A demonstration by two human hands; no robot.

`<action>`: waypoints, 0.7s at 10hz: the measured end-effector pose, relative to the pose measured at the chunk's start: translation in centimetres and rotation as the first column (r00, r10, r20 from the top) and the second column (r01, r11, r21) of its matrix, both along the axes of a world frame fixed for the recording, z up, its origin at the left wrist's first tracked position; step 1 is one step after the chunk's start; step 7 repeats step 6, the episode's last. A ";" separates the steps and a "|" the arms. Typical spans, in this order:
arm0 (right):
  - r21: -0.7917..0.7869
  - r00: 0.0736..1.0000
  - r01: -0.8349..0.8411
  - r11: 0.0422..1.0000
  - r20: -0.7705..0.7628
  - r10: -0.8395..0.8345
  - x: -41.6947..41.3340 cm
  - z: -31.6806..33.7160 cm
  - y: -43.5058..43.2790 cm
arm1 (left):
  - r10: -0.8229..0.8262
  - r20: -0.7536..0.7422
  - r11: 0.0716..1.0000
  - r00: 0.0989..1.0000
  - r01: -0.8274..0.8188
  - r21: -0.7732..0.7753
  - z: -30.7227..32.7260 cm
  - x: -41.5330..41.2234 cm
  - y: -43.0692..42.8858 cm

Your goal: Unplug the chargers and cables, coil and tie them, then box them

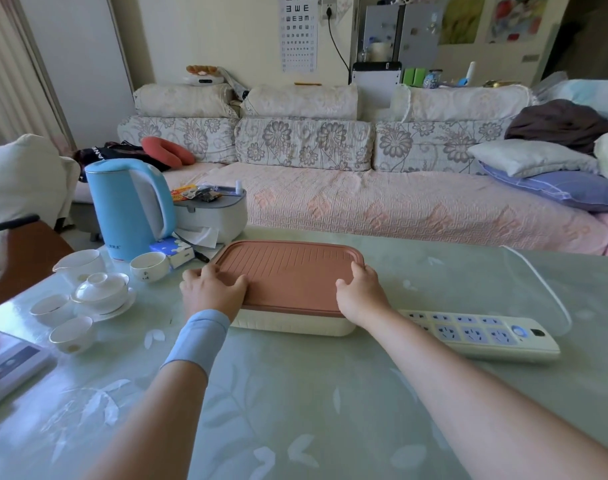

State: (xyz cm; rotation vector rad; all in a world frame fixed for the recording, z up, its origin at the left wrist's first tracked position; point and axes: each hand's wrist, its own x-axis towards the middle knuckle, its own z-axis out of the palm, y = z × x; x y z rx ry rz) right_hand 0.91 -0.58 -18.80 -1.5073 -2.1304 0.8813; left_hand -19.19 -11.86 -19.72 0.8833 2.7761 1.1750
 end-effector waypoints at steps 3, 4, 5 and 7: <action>0.003 0.993 0.075 0.997 -0.091 -0.074 3.4 -0.7 -1.6 | -0.191 0.099 0.981 0.977 0.185 0.064 -0.1 0.4 -0.4; 0.025 0.988 0.095 0.995 -0.125 -0.091 4.5 -1.1 -1.6 | -0.227 0.066 0.973 0.972 0.223 0.056 -0.3 1.2 0.4; 0.014 0.988 0.088 0.996 -0.127 -0.085 4.9 -1.3 -1.8 | -0.234 0.067 0.972 0.970 0.233 0.022 -0.3 1.1 0.9; -0.019 0.970 0.053 0.998 -0.236 -0.056 5.5 -0.4 -2.5 | -0.205 -0.047 0.975 0.978 0.200 -0.098 -0.1 1.3 0.2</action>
